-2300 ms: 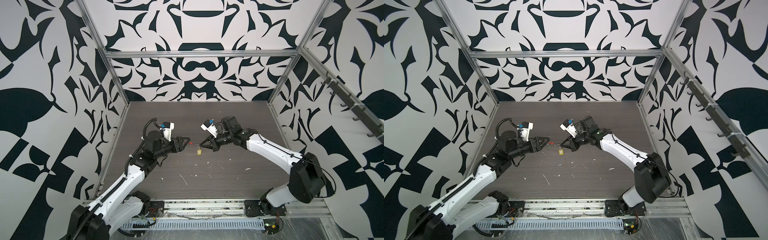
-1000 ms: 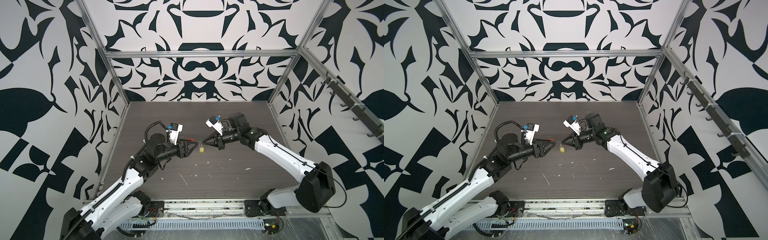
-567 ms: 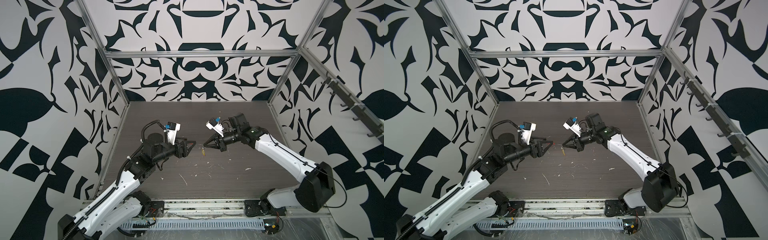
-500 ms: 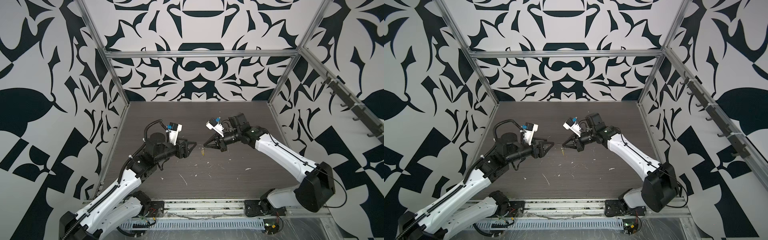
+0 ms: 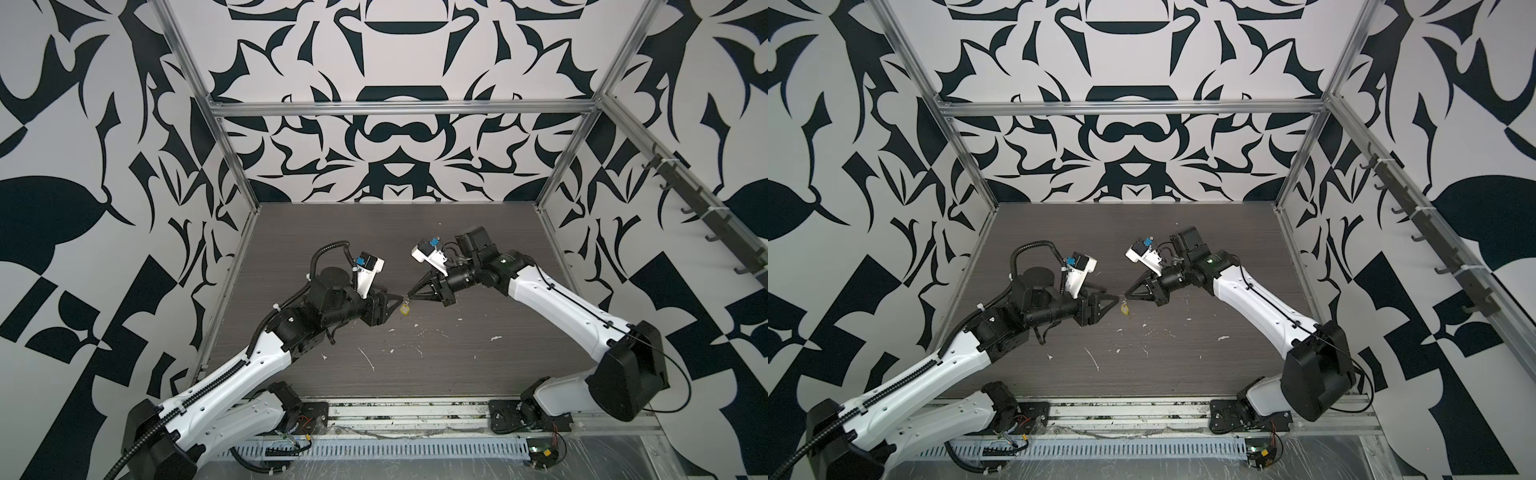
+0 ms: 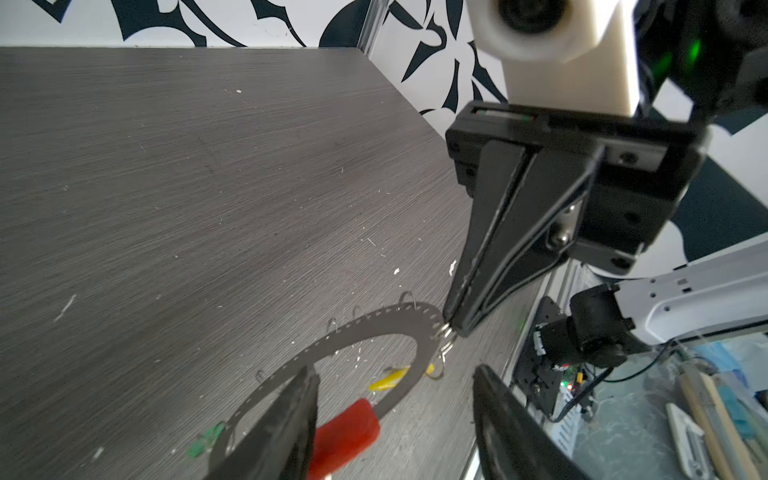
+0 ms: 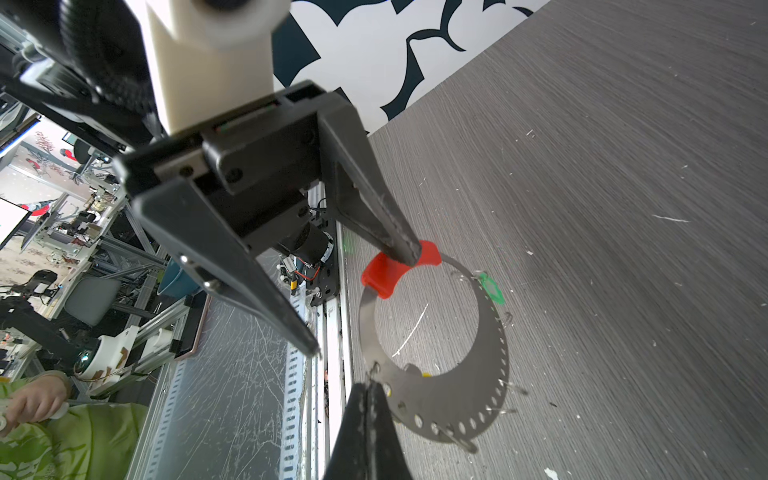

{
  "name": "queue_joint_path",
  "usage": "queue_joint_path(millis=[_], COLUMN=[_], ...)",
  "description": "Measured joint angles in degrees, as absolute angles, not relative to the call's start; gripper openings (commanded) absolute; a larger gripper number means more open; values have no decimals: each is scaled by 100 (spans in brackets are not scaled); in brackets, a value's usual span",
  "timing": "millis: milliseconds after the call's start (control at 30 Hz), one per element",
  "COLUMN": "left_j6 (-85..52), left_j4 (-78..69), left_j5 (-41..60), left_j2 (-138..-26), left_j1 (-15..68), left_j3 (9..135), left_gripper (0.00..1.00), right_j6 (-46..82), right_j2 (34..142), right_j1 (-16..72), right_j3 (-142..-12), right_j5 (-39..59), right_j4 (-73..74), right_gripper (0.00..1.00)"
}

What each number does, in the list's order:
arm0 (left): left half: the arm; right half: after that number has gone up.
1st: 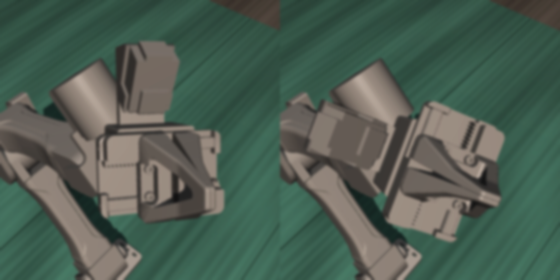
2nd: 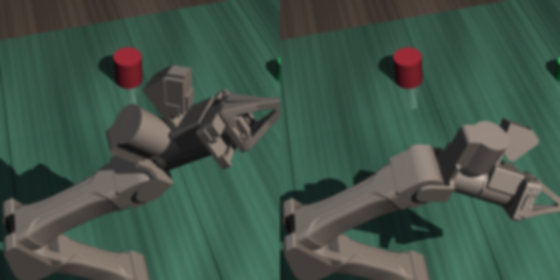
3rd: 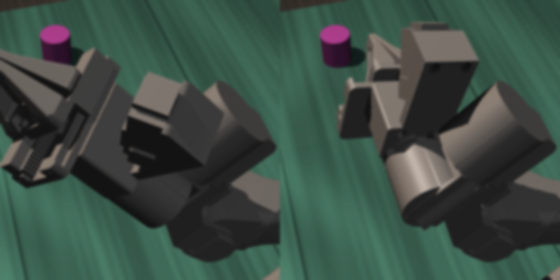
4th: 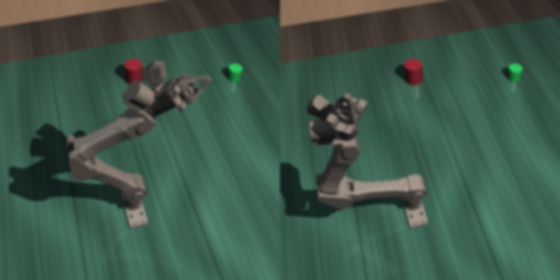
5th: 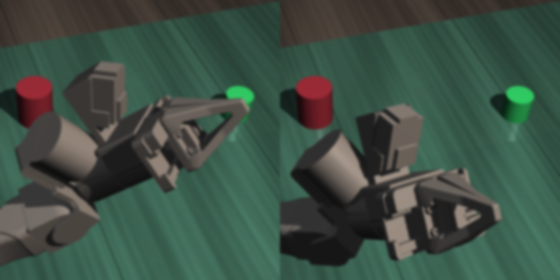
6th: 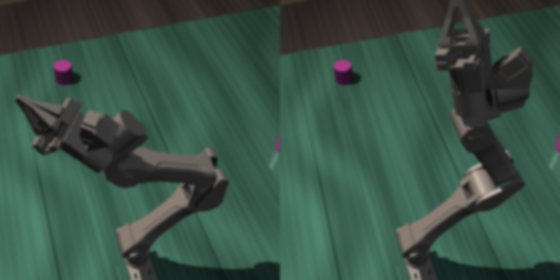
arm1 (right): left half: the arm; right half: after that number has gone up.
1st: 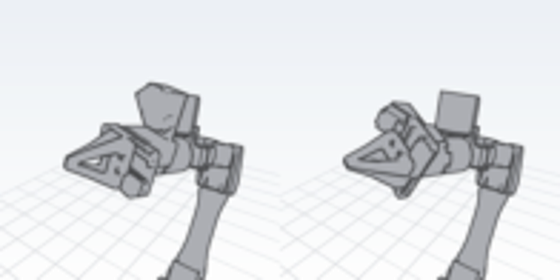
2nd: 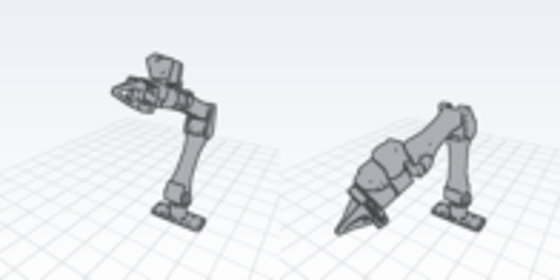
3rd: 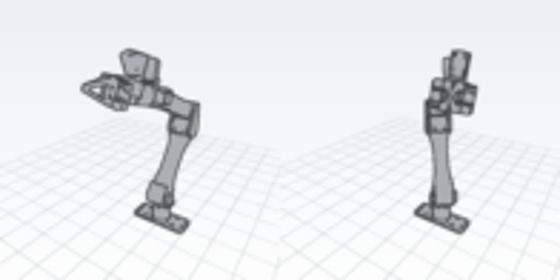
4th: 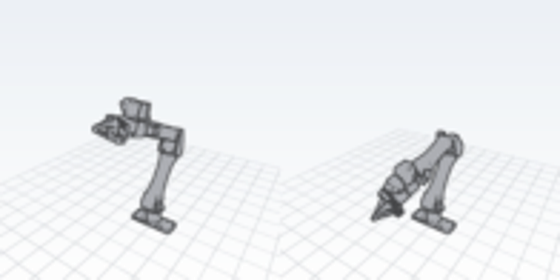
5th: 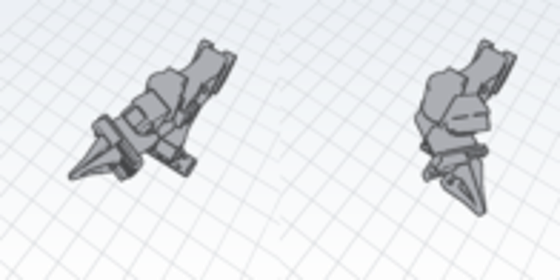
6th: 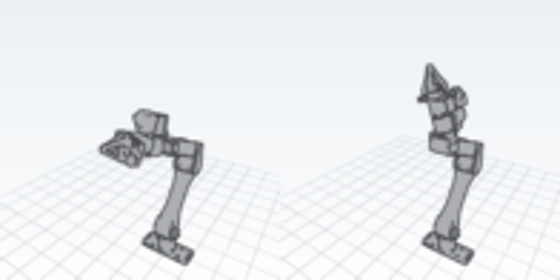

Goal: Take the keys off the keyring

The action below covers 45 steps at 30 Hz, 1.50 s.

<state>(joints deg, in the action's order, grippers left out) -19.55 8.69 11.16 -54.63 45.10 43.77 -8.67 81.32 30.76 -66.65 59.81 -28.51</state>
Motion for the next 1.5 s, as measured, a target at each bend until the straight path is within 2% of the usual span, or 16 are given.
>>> queue_joint_path(millis=[400,667,1033,1500], left_j6=[-1544,-1269,-1037,-1092], left_j4=[1330,1592,1704,1929], left_j5=[-261,-1085,-1614,-2810], left_j2=[-5457,-5572,-5725,-5883], left_j1=[5264,5769,6215,6678], left_j3=[4595,4665,4864,5175], left_gripper=[47,28,0,0], right_j6=[-913,-917,-655,412], right_j2=[8132,8132,8117,7651], right_j1=[3076,3076,3055,3083], right_j3=[-6855,-6877,-6851,-6230], right_j5=[5979,5979,5878,5682], right_j4=[-2985,-3006,-2716,-1409], right_gripper=[0,0,0,4])
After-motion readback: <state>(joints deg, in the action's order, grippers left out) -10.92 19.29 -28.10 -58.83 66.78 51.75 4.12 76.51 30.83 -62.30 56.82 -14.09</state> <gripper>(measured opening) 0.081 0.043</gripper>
